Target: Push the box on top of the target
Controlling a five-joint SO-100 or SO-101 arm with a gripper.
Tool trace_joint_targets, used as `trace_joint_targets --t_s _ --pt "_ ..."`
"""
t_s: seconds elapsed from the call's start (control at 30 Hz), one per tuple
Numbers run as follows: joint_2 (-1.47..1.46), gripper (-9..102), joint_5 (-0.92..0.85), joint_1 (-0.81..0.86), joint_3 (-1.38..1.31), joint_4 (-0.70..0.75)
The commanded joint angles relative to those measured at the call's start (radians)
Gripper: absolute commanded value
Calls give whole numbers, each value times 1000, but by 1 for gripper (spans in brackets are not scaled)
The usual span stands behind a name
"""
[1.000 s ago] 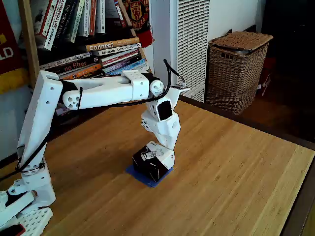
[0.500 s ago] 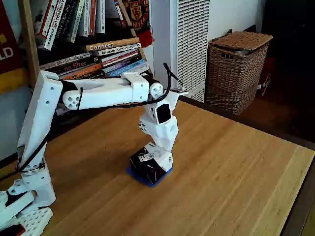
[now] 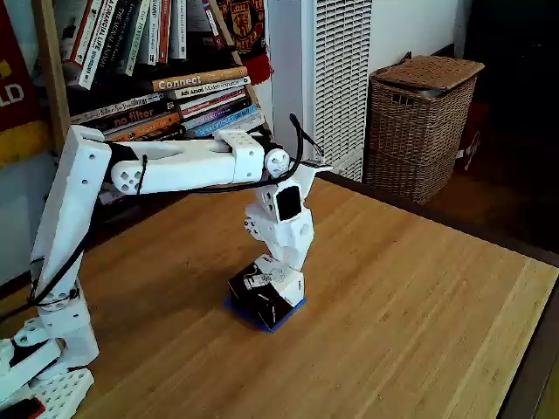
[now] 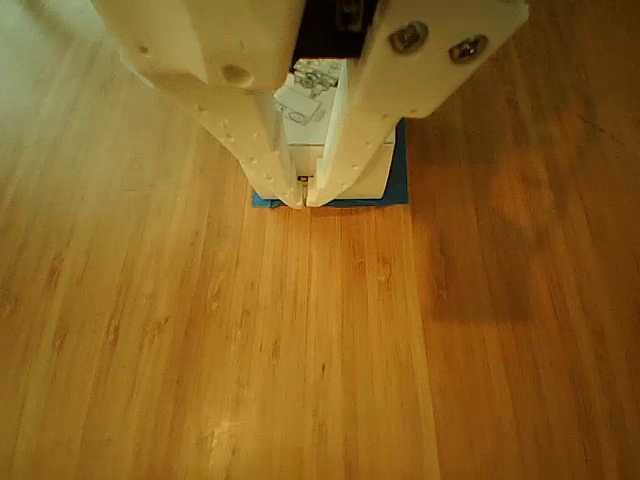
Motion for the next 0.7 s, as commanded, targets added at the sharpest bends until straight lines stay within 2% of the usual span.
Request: trace_joint_targets --t_s 0.0,0.37,0.5,0.67 --pt "60 0 54 -5 -61 -2" --pt "210 0 267 -8 -78 -35" --pt "311 0 341 -3 -9 -67" --pt "457 7 449 -14 133 -127"
